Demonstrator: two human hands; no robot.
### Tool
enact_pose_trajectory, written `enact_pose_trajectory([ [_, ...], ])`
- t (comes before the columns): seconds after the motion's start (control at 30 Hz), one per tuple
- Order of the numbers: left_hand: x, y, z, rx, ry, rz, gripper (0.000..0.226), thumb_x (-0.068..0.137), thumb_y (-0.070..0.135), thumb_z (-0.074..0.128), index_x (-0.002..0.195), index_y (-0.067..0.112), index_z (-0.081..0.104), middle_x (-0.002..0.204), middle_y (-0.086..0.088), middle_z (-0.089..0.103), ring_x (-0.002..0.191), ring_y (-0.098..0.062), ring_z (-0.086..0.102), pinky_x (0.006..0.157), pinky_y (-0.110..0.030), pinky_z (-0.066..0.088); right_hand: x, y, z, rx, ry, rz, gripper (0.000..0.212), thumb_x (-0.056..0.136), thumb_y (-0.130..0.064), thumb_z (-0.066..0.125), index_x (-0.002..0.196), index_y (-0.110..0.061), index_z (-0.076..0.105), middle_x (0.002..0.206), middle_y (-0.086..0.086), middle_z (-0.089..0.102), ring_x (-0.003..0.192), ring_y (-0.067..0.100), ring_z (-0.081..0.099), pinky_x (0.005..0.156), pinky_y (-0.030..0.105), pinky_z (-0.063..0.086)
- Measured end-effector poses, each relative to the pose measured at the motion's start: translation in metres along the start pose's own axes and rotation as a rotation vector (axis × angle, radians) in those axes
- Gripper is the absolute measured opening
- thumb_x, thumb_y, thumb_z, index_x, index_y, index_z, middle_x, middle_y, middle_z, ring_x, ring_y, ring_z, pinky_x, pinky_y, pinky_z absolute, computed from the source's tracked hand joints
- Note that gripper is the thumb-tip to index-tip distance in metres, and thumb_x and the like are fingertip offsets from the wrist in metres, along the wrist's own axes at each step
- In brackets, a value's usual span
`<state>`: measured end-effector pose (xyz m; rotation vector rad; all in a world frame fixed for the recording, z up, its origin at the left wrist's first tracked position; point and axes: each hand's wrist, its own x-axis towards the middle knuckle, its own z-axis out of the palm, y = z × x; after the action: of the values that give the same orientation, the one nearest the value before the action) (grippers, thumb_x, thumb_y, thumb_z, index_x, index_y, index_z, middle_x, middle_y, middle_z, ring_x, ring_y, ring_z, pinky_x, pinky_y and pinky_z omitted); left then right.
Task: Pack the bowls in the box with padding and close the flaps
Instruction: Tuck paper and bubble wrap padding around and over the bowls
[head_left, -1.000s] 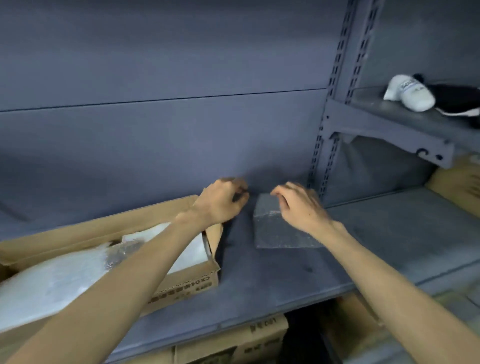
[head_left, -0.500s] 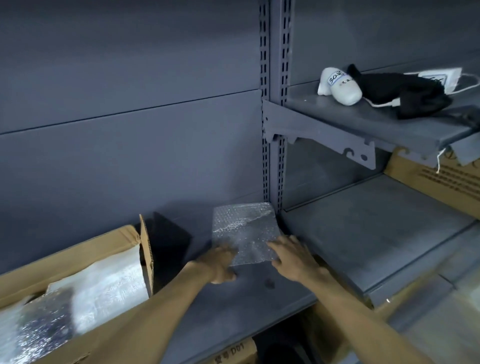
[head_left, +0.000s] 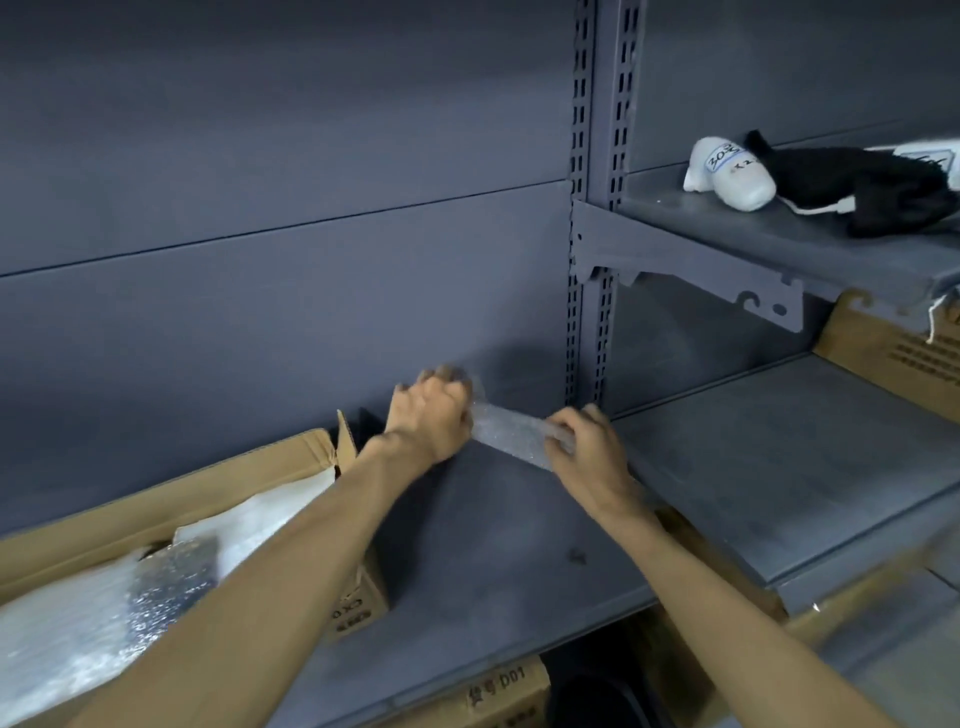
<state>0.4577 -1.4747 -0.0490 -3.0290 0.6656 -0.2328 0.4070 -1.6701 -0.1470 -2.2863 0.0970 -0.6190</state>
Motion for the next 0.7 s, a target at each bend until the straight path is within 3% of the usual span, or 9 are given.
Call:
enact_pose_trajectory([
  [0.13, -0.015, -0.034, -0.049, -0.017, 0.241, 0.021, 0.033, 0.094, 0.015, 0.050, 0.125, 0.014, 0.059, 0.124, -0.010, 0.047, 0.116, -0.033, 0.049, 0.084, -0.048, 0.050, 0.012, -0.053, 0.008, 0.174, 0.128, -0.073, 0.017, 0.090, -0.006, 0.067, 0.105, -0.014, 0.068, 0.105, 0.000, 0.055, 0.095, 0.020, 0.060, 0.083, 0.039, 0.053],
  [0.23, -0.042, -0.063, -0.082, 0.004, 0.444, 0.051, 0.028, 0.093, 0.014, 0.053, 0.119, 0.014, 0.063, 0.116, -0.010, 0.049, 0.104, -0.033, 0.051, 0.065, -0.040, 0.042, 0.013, -0.098, 0.017, 0.286, 0.166, -0.184, 0.023, 0.091, 0.000, 0.062, 0.109, -0.015, 0.064, 0.107, -0.002, 0.057, 0.096, 0.017, 0.060, 0.083, 0.037, 0.053],
  [0.37, -0.101, -0.119, -0.104, 0.057, 0.601, 0.000, 0.028, 0.087, 0.011, 0.058, 0.113, 0.015, 0.066, 0.109, -0.008, 0.059, 0.095, -0.034, 0.056, 0.071, -0.046, 0.050, 0.007, -0.158, 0.032, 0.315, 0.078, -0.406, 0.026, 0.092, 0.000, 0.058, 0.116, -0.010, 0.062, 0.114, -0.001, 0.062, 0.104, 0.020, 0.060, 0.091, 0.036, 0.050],
  [0.47, -0.157, -0.162, -0.097, 0.132, 0.545, -0.099, 0.028, 0.084, 0.013, 0.051, 0.108, 0.015, 0.066, 0.105, -0.006, 0.064, 0.089, -0.034, 0.060, 0.072, -0.047, 0.048, -0.003, -0.196, 0.048, 0.204, -0.109, -0.614, 0.020, 0.096, -0.006, 0.051, 0.113, -0.011, 0.060, 0.115, -0.002, 0.063, 0.103, 0.019, 0.060, 0.087, 0.036, 0.051],
  [0.53, -0.190, -0.185, -0.085, 0.178, 0.424, -0.128, 0.036, 0.082, 0.021, 0.039, 0.106, 0.016, 0.065, 0.104, -0.002, 0.064, 0.089, -0.031, 0.063, 0.075, -0.044, 0.046, -0.010, -0.214, 0.061, 0.075, -0.313, -0.701, 0.017, 0.100, -0.012, 0.045, 0.111, -0.016, 0.058, 0.109, -0.006, 0.063, 0.094, 0.015, 0.060, 0.082, 0.039, 0.052],
  [0.6, -0.215, -0.206, -0.071, 0.122, 0.245, -0.119, 0.034, 0.084, 0.021, 0.042, 0.110, 0.018, 0.064, 0.110, 0.000, 0.063, 0.097, -0.027, 0.064, 0.081, -0.042, 0.047, -0.015, -0.223, 0.075, -0.077, -0.564, -0.728, 0.014, 0.102, -0.015, 0.043, 0.105, -0.022, 0.054, 0.096, -0.020, 0.054, 0.082, 0.007, 0.053, 0.097, 0.042, 0.047],
  [0.63, -0.225, -0.214, -0.063, 0.065, 0.156, -0.102, 0.032, 0.085, 0.018, 0.048, 0.113, 0.018, 0.064, 0.114, 0.001, 0.061, 0.101, -0.026, 0.063, 0.082, -0.041, 0.048, -0.017, -0.226, 0.082, -0.168, -0.666, -0.740, 0.013, 0.101, -0.015, 0.043, 0.103, -0.021, 0.055, 0.092, -0.021, 0.050, 0.081, 0.008, 0.050, 0.110, 0.047, 0.035],
  [0.67, -0.232, -0.219, -0.054, 0.007, 0.079, -0.085, 0.031, 0.085, 0.017, 0.053, 0.114, 0.018, 0.064, 0.119, 0.002, 0.060, 0.106, -0.024, 0.062, 0.084, -0.039, 0.050, -0.018, -0.229, 0.088, -0.257, -0.744, -0.754, 0.013, 0.100, -0.015, 0.042, 0.098, -0.017, 0.055, 0.089, -0.016, 0.051, 0.082, 0.013, 0.050, 0.115, 0.053, 0.025],
  [0.7, -0.238, -0.222, -0.045, -0.041, 0.015, -0.071, 0.033, 0.083, 0.016, 0.057, 0.114, 0.019, 0.065, 0.124, 0.004, 0.059, 0.111, -0.022, 0.059, 0.088, -0.038, 0.050, -0.020, -0.231, 0.091, -0.328, -0.800, -0.760, 0.014, 0.097, -0.015, 0.043, 0.089, -0.014, 0.053, 0.086, -0.007, 0.052, 0.080, 0.020, 0.052, 0.113, 0.054, 0.025],
])
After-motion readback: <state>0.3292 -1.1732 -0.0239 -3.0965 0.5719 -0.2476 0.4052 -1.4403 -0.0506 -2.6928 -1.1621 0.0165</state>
